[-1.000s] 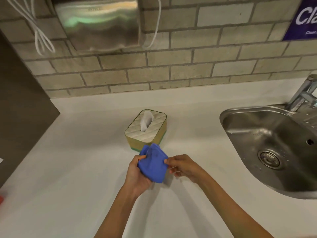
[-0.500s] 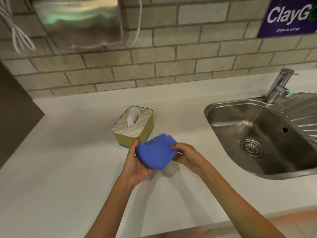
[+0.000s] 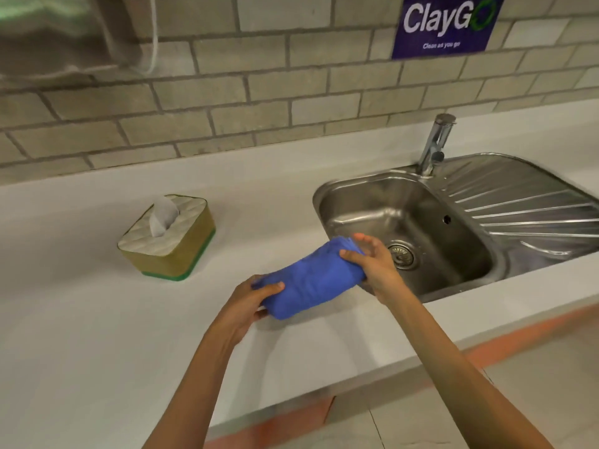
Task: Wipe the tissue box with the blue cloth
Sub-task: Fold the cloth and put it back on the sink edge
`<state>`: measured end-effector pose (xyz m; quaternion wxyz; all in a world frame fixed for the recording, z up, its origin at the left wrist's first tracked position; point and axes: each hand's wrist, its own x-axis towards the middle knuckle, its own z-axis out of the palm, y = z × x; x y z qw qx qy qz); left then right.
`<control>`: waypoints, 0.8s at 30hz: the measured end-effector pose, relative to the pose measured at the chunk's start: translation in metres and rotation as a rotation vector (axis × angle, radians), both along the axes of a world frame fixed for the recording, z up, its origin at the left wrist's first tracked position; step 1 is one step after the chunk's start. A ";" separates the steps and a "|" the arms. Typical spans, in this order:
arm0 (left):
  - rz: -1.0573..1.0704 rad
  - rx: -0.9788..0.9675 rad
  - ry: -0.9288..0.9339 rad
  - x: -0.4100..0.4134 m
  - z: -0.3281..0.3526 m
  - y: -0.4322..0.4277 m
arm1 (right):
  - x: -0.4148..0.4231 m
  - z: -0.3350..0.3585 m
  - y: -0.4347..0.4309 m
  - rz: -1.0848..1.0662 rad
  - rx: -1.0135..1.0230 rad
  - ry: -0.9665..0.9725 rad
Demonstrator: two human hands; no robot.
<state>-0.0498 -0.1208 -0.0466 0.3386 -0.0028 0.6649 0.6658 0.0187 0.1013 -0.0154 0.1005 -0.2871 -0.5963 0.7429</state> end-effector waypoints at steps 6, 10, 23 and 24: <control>-0.079 -0.171 0.200 0.038 -0.004 0.087 | 0.058 -0.014 0.075 -0.178 0.279 -0.038; -0.080 -0.327 0.410 0.065 -0.012 0.131 | 0.090 -0.031 0.109 -0.226 0.312 -0.113; -0.221 -0.799 0.746 0.108 -0.035 0.163 | 0.123 -0.070 0.135 -0.101 0.761 -0.425; -0.227 -0.855 0.768 0.109 -0.036 0.162 | 0.123 -0.069 0.134 -0.096 0.791 -0.427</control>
